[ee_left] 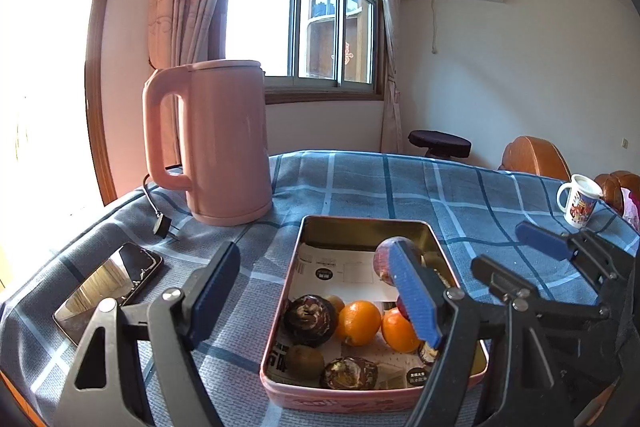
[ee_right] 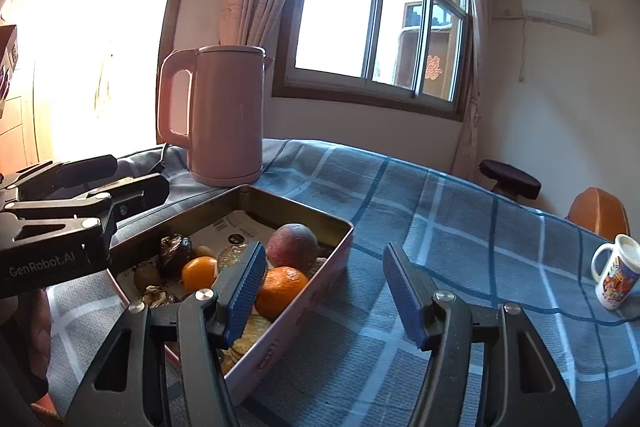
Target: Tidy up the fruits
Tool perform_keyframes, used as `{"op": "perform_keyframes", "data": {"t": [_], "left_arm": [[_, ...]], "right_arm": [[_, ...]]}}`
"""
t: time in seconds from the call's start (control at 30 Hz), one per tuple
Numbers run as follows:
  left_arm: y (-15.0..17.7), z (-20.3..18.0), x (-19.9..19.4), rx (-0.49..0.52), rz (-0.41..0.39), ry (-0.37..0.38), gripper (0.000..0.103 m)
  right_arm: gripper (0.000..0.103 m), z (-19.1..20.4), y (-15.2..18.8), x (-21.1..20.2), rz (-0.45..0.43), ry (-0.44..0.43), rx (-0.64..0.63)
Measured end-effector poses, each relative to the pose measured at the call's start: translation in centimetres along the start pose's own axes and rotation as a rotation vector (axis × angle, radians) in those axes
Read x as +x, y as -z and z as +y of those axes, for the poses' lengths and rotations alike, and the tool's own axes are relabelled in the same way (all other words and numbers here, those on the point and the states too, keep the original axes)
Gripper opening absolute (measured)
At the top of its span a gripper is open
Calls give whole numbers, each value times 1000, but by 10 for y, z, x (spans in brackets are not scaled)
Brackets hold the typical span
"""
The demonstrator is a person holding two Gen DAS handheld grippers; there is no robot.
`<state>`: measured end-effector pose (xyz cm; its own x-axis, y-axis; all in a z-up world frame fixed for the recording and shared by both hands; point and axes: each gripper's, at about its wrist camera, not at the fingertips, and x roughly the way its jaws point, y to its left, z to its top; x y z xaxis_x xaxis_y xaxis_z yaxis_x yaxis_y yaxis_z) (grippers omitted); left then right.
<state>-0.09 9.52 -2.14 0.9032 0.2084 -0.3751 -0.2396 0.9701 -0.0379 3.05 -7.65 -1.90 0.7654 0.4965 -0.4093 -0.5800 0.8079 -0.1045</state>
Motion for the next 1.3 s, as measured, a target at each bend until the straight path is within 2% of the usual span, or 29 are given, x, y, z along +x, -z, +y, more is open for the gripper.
{"op": "perform_keyframes", "data": {"t": [0.23,0.4,0.83,0.97,1.3], "left_arm": [[2,-3,1,7,0,-2,79],[3,-5,0,14,0,-1,79],[3,-8,-1,20,0,-2,81],[2,-8,-1,24,-9,-9,93],[0,-11,-2,39,-15,-7,99]], "right_arm": [[63,-7,1,-6,-23,13,17],[70,-8,2,-9,-35,15,26],[73,-11,2,-9,-40,11,39],[73,-11,2,-8,-40,12,43],[74,-12,3,-11,-56,22,53]]}}
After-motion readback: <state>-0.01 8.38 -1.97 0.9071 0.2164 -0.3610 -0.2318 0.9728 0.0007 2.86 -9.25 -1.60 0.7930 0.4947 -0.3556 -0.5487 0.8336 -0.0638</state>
